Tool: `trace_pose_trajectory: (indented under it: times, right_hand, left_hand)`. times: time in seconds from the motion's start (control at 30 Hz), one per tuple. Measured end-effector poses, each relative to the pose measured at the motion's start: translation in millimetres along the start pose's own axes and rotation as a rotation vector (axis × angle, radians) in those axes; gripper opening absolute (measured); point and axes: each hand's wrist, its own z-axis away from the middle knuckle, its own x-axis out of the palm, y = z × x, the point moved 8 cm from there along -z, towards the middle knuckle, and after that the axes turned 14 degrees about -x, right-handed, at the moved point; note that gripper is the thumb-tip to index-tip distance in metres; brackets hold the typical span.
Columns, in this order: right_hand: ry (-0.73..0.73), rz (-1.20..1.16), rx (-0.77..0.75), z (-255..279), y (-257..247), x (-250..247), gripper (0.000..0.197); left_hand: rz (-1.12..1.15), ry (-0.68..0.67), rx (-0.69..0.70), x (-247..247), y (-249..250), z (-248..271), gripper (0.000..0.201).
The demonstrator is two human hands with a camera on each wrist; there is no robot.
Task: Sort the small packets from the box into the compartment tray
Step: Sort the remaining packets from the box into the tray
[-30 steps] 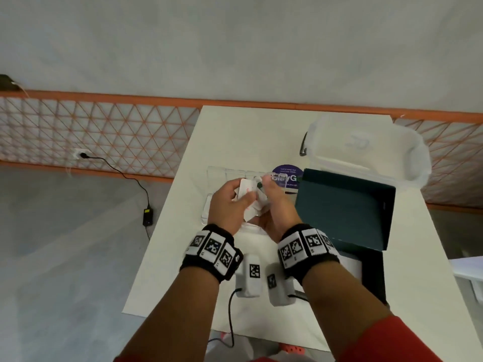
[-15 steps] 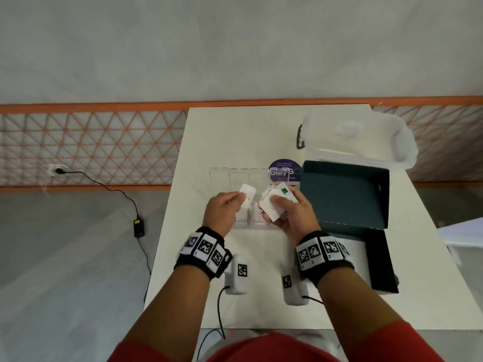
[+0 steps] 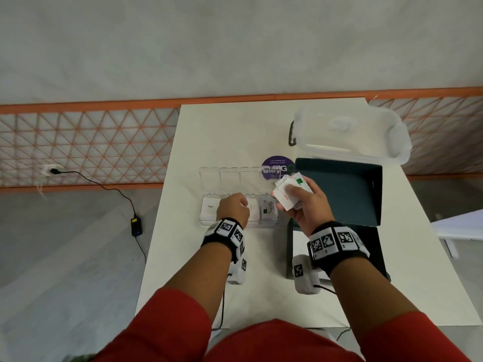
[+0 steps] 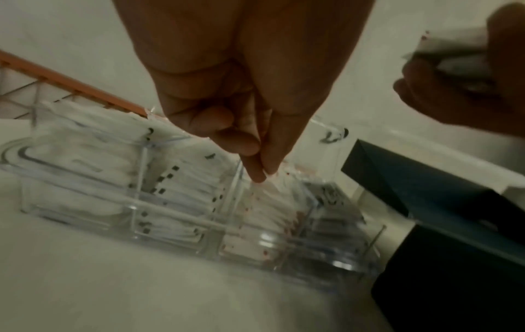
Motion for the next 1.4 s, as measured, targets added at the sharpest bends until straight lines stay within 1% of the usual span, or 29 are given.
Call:
trace_pose_trajectory:
  times: [0.13, 0.2, 0.3, 0.37, 0.43, 0.5, 0.57, 0.6, 0.63, 0.7, 0.77, 0.83, 0.9, 0.97, 1.0, 1.1, 1.17, 1.23, 1.3, 1.33, 1.4]
  right_hand:
    - [-0.024, -0.018, 0.012, -3.3, -1.0, 0.0, 0.026]
    - [-0.037, 0.005, 0.022, -3.6, 0.6, 0.1, 0.028]
    - [-0.058, 0.029, 0.038, -2.4, 6.0, 0.2, 0.032]
    - [-0.064, 0.03, 0.05, -1.8, 9.6, -0.3, 0.032]
    - [-0.07, 0.024, 0.057, -1.2, 12.5, 0.2, 0.03]
    - [-0.07, 0.015, 0.055, -0.2, 14.6, 1.3, 0.028]
    - [-0.056, 0.011, 0.046, 1.1, 16.2, 1.6, 0.028]
    - [-0.049, 0.015, 0.042, 1.7, 16.9, 1.9, 0.029]
    - [-0.044, 0.018, 0.041, 2.7, 17.6, 2.6, 0.03]
    - [-0.05, 0.012, 0.051, 5.5, 19.1, 6.1, 0.03]
    - [-0.084, -0.035, 0.077, 8.9, 20.1, 11.8, 0.027]
    - [-0.124, -0.096, 0.101, 12.0, 19.5, 16.6, 0.026]
    - [-0.151, -0.096, 0.094, 13.5, 18.1, 17.5, 0.04]
    - [-0.149, -0.065, 0.071, 13.5, 18.3, 15.5, 0.053]
    - [-0.136, -0.062, 0.062, 13.4, 19.0, 14.5, 0.055]
    - [-0.103, -0.057, 0.043, 12.9, 20.5, 12.6, 0.053]
    - [-0.104, -0.041, 0.034, 12.1, 20.5, 12.7, 0.053]
    - [-0.11, -0.035, 0.034, 10.9, 21.0, 14.1, 0.053]
    - [-0.111, -0.023, 0.028, 10.4, 21.3, 16.0, 0.052]
    - [-0.109, 0.0, 0.017, 10.0, 21.1, 16.7, 0.051]
    - [-0.096, 0.064, -0.01, 9.8, 20.5, 16.7, 0.049]
  left_hand:
    - [-0.212, 0.018, 0.114, 16.8, 6.8, 1.4, 0.021]
    - [-0.246, 0.019, 0.153, 21.8, 9.0, 3.5, 0.021]
    - [-0.266, 0.008, 0.164, 17.7, 12.2, 4.4, 0.022]
    - [-0.181, -0.008, 0.2, 8.0, 18.3, 6.6, 0.021]
    - [0.021, -0.041, 0.251, -5.9, 25.5, 12.7, 0.017]
    - [0.236, -0.104, 0.285, -18.7, 31.3, 22.5, 0.011]
    - [0.38, -0.188, 0.275, -24.7, 36.1, 31.0, 0.003]
    - [0.417, -0.217, 0.264, -25.1, 37.8, 33.7, 0.005]
    - [0.427, -0.221, 0.259, -24.7, 38.2, 35.9, 0.013]
    - [0.404, -0.175, 0.245, -22.9, 37.0, 38.8, 0.027]
    - [0.404, -0.135, 0.238, -20.6, 35.8, 40.7, 0.03]
    - [0.429, -0.133, 0.23, -21.1, 34.4, 40.5, 0.028]
    - [0.426, -0.145, 0.226, -23.6, 33.2, 37.8, 0.02]
    - [0.435, -0.191, 0.23, -24.4, 33.5, 36.7, 0.011]
    - [0.449, -0.226, 0.235, -23.9, 34.1, 37.4, 0.009]
    - [0.49, -0.313, 0.237, -20.4, 35.3, 40.1, 0.015]
    - [0.516, -0.321, 0.238, -20.8, 35.9, 40.7, 0.014]
    - [0.533, -0.284, 0.23, -23.6, 35.4, 39.3, 0.011]
    - [0.517, -0.204, 0.217, -28.8, 32.4, 34.5, 0.008]
    - [0.489, -0.163, 0.22, -31.7, 31.8, 33.4, 0.013]
    - [0.439, -0.15, 0.253, -32.7, 33.4, 34.2, 0.025]
